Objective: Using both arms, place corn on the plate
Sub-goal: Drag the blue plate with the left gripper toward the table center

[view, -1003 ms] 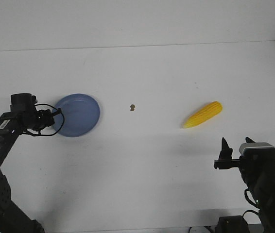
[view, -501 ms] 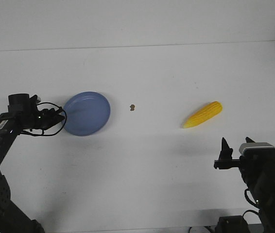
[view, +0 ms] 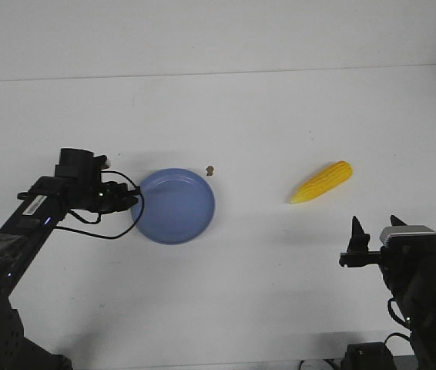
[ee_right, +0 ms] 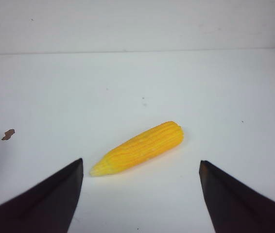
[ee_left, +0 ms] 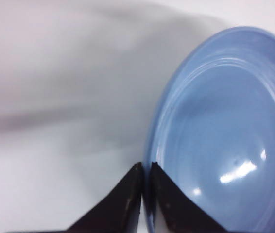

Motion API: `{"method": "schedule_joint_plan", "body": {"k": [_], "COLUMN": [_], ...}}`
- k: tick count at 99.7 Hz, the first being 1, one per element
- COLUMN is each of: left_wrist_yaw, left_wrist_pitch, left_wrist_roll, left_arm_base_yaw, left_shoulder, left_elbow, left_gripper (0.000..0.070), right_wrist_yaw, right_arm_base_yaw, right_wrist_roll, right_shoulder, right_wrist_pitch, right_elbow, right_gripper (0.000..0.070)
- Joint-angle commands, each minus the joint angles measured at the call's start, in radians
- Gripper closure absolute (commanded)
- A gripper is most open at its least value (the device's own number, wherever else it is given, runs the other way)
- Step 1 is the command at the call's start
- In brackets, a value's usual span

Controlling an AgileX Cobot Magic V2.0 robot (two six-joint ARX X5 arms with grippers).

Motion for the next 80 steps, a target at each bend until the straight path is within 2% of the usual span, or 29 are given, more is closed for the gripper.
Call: {"method": "schedule_joint_plan", "body": {"k": [1,14,33,80], "left_wrist_yaw": [0.011,0.010,0.002,0.002], "left_wrist_pitch": [0.008,0.009,0.040,0.073], "left_wrist_roll": [0.023,0.034,0.041,0.042], "left_arm_base_yaw": [-0.047,-0.145,-0.223,-0.245], "left_shoulder": [0.016,0.017,0.031,0.141], "left_elbow": [0.014,0.014,0.011,0.010], "left_gripper": [0.0695,0.0696,0.0696,0.0695], "right_wrist_yaw": [0.000,0.000,0.000,0.000], "right_arm_base_yaw": [0.001,0.001,0.001,0.001], "right_wrist_roll": [0.009,0.009,0.009,0.008], "right_shoulder": [0.002,0.002,0.003,0.003], "right_wrist_pitch": [0.013,0.013,0.013,0.014], "right_elbow": [0.019,0.019,0.019,0.019], "right_gripper": [0.0198,0.0198,0.0198,0.0198]}}
